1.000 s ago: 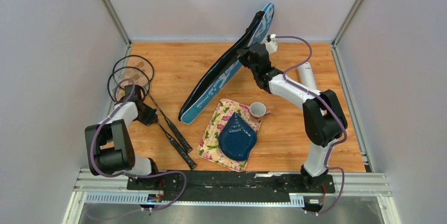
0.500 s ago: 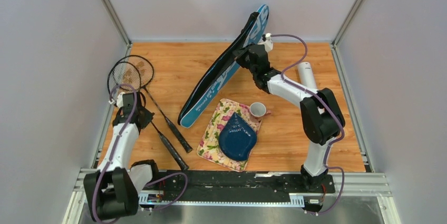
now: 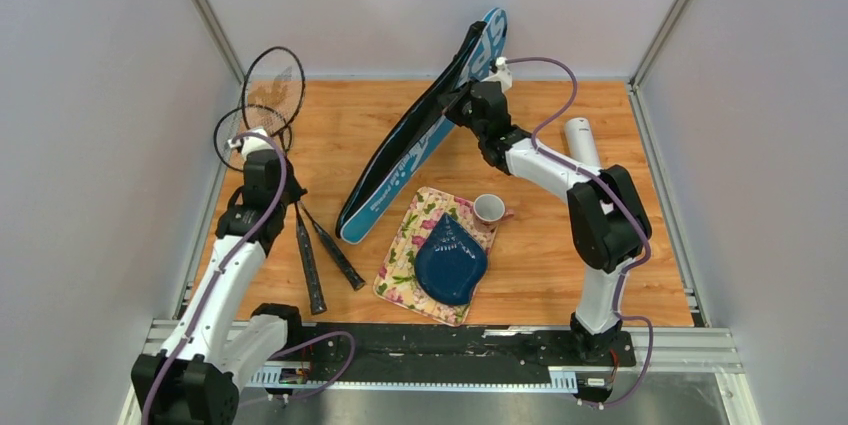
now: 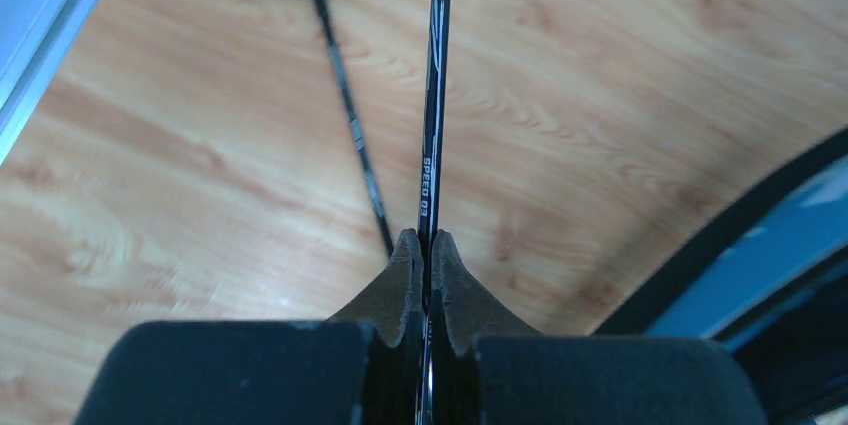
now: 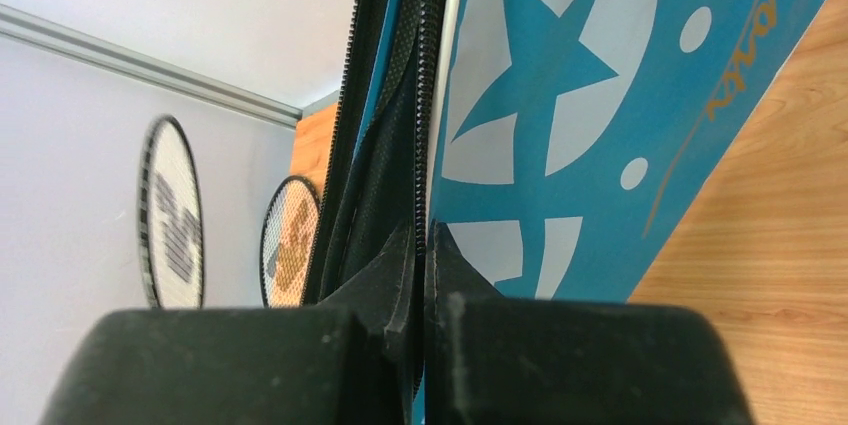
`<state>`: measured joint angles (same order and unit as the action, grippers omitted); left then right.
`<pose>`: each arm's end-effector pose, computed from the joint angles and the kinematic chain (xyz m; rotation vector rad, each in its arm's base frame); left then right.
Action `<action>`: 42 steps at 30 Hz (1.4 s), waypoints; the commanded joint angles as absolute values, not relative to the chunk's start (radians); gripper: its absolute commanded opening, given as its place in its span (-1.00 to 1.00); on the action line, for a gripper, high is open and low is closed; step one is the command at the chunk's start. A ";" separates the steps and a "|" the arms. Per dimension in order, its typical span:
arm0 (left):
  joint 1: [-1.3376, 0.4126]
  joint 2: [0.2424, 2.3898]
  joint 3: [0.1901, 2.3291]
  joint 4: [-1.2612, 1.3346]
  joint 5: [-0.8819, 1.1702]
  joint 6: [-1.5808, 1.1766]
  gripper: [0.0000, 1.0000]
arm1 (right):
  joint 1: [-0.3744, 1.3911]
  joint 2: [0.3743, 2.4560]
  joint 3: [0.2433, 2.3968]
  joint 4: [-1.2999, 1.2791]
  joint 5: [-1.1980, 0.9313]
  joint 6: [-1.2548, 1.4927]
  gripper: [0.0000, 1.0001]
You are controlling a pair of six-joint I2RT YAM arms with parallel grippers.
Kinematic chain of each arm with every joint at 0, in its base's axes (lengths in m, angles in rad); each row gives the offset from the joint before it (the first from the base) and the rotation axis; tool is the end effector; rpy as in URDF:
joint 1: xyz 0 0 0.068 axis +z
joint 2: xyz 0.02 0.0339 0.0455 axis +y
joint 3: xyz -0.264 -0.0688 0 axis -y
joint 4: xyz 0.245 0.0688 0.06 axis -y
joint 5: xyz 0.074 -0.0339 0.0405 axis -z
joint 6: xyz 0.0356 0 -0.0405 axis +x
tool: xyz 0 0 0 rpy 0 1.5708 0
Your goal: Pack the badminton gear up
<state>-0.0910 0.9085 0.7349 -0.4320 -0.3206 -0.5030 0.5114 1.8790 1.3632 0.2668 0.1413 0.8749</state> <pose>0.1982 -0.0068 0.2771 -0.6134 2.0518 0.0027 0.3937 0.2152 0.2695 0.4460 1.8488 0.8401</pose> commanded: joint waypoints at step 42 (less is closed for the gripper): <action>-0.138 0.957 0.787 0.063 0.936 -1.013 -1.00 | 0.368 1.957 1.479 0.511 -0.330 0.687 -1.00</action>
<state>-0.1368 0.9779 0.7895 0.0486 0.9077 -0.9722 0.3988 1.9522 1.4296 0.3664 -0.2749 0.6559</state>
